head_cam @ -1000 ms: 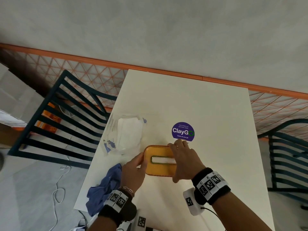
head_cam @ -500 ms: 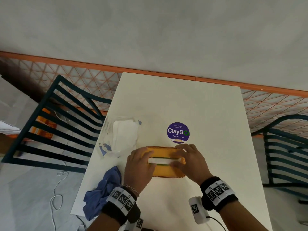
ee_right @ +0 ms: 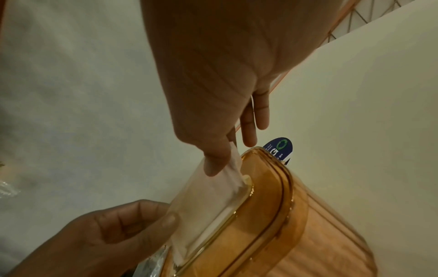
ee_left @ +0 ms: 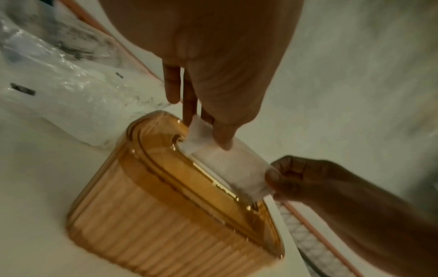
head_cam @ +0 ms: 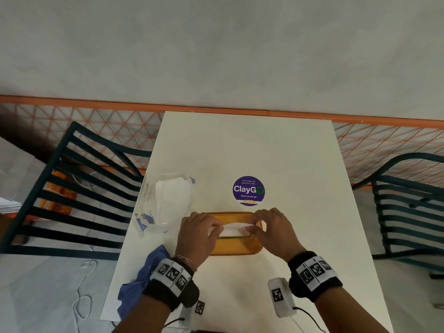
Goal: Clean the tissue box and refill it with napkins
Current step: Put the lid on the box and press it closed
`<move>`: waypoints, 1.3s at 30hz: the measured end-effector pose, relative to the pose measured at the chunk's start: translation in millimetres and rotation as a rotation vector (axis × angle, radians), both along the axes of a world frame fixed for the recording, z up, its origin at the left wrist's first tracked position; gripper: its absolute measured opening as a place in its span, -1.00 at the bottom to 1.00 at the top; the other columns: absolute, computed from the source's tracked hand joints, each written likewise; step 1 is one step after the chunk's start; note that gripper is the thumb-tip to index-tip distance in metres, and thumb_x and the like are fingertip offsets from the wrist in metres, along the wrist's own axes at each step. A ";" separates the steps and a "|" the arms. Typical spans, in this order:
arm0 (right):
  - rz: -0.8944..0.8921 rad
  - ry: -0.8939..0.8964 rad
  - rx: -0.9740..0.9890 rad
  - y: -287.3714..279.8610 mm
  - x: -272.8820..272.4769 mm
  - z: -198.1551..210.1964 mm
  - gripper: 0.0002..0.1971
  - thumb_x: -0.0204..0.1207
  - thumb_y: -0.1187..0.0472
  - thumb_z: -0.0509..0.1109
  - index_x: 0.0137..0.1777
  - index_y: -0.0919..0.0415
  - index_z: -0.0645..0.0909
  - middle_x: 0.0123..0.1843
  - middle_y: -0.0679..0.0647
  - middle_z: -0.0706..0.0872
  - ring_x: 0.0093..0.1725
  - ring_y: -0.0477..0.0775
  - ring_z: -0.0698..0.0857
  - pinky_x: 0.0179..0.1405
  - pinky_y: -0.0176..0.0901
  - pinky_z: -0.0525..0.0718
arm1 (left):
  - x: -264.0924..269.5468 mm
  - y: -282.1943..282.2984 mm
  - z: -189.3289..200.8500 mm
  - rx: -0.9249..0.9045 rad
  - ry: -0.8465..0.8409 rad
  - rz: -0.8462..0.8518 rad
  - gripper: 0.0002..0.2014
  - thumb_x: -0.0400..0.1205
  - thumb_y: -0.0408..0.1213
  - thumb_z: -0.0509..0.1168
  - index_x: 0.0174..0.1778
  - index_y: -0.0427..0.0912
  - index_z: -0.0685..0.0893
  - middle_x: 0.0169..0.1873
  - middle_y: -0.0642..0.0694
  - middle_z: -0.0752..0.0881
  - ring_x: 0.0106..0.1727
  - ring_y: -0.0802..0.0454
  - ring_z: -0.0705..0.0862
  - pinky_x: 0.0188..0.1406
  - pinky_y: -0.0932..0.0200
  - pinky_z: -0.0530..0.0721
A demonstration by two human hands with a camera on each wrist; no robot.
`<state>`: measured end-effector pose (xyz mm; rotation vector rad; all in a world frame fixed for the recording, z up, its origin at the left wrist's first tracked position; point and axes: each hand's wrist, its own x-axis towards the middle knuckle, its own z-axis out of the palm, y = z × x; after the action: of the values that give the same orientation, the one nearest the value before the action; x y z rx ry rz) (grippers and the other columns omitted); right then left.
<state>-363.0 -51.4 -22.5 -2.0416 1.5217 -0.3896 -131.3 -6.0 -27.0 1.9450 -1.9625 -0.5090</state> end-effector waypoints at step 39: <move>-0.391 -0.110 0.491 -76.2 -51.8 8.3 -0.81 0.56 0.32 0.28 -0.10 0.47 0.63 -0.13 0.29 0.76 -0.21 0.13 0.60 -0.24 -0.07 0.52 | -32.1 -75.1 14.3 0.446 0.604 0.324 -0.71 0.56 -0.21 0.42 0.19 0.15 0.70 0.00 0.12 0.83 0.07 0.04 0.77 0.22 -0.10 0.76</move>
<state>-414.9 -127.7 -14.2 -1.3305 1.7414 -0.2366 -163.3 -81.1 -12.8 1.9720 -1.2011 -1.3389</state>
